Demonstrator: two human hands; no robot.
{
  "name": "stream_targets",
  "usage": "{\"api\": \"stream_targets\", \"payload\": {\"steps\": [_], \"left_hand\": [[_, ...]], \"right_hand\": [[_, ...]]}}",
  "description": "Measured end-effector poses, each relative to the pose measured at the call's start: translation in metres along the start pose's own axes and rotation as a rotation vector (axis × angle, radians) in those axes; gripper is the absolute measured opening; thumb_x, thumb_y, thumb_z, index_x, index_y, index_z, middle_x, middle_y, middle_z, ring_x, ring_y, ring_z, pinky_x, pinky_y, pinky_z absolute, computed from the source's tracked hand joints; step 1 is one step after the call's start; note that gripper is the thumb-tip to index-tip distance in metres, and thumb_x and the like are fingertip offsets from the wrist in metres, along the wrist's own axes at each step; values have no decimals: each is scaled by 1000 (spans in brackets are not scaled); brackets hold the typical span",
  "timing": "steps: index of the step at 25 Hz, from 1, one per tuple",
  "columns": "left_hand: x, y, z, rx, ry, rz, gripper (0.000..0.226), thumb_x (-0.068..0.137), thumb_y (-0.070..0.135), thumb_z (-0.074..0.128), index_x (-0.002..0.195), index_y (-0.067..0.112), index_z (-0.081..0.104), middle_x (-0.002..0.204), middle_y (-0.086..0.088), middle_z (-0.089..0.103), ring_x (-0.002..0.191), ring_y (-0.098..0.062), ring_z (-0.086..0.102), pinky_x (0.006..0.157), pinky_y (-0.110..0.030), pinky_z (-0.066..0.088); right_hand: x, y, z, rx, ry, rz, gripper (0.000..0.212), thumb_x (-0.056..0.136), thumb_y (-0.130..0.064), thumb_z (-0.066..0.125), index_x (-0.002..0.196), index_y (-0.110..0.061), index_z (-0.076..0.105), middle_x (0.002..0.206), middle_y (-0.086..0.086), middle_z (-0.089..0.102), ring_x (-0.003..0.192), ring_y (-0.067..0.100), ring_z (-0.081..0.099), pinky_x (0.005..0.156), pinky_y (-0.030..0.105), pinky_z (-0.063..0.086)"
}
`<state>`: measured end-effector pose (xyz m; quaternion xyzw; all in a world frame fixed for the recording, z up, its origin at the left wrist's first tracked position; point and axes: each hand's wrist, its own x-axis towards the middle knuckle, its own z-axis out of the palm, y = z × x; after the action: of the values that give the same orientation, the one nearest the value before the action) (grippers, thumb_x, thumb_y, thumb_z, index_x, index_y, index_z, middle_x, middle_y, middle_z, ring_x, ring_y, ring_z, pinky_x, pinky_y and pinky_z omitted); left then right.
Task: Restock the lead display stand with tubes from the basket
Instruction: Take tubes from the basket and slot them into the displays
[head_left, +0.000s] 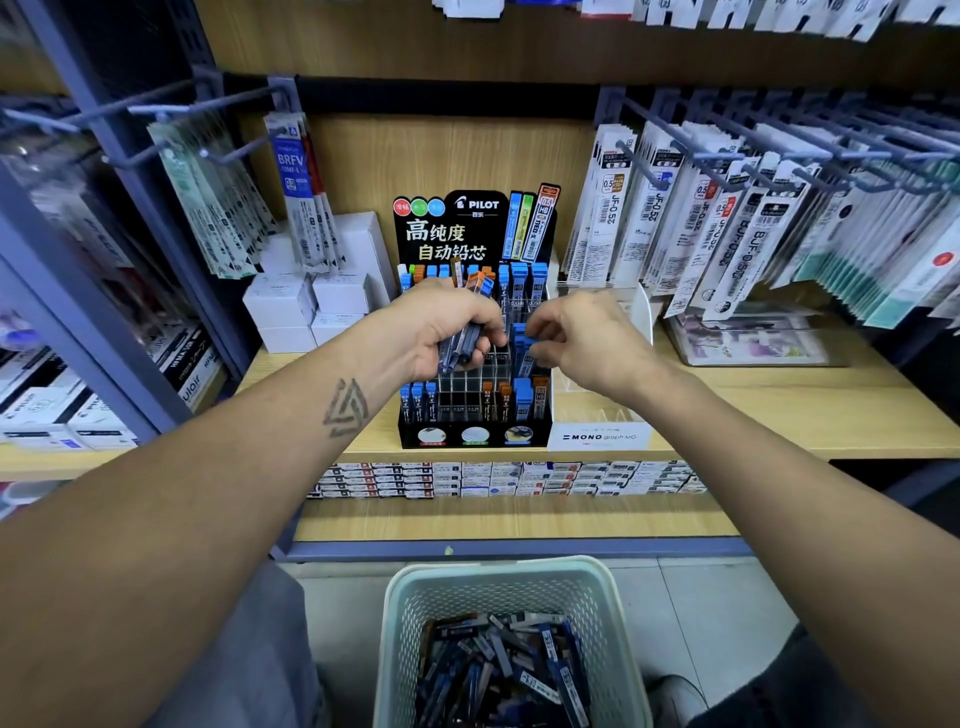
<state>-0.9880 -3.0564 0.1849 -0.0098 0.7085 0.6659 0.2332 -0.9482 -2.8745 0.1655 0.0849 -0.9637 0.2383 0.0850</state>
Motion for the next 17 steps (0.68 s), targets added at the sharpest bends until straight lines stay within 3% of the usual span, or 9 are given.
{"api": "stream_targets", "payload": {"steps": [2,6,12,17], "left_hand": [[0,0,0,1,-3,0,22,85,-7,62,106,-1,58,77,-22,68,47,-16,54,42,-24,47],[1,0,1,0,-3,-3,28,85,-7,62,111,-1,56,76,-22,67,47,-16,55,42,-24,47],[2,-2,-1,10,-19,-4,26,86,-6,62,110,0,56,74,-20,68,48,-16,55,43,-24,48],[2,-3,-1,26,-67,-33,21,86,-6,61,105,2,57,72,-18,65,49,-16,54,43,-23,48]], "right_hand": [[0,1,4,-48,-17,-4,11,86,-15,75,93,-21,69,86,4,70,81,24,67,78,39,58],[-3,-1,11,-47,-26,16,9,90,-11,69,96,-17,72,89,7,72,84,24,69,80,38,58],[-8,-4,16,-122,-60,20,21,93,-6,62,106,-14,76,99,7,73,92,22,65,76,18,41],[-7,-10,10,-67,-27,38,27,87,1,59,95,-14,79,90,5,75,88,23,69,79,25,53]]}}
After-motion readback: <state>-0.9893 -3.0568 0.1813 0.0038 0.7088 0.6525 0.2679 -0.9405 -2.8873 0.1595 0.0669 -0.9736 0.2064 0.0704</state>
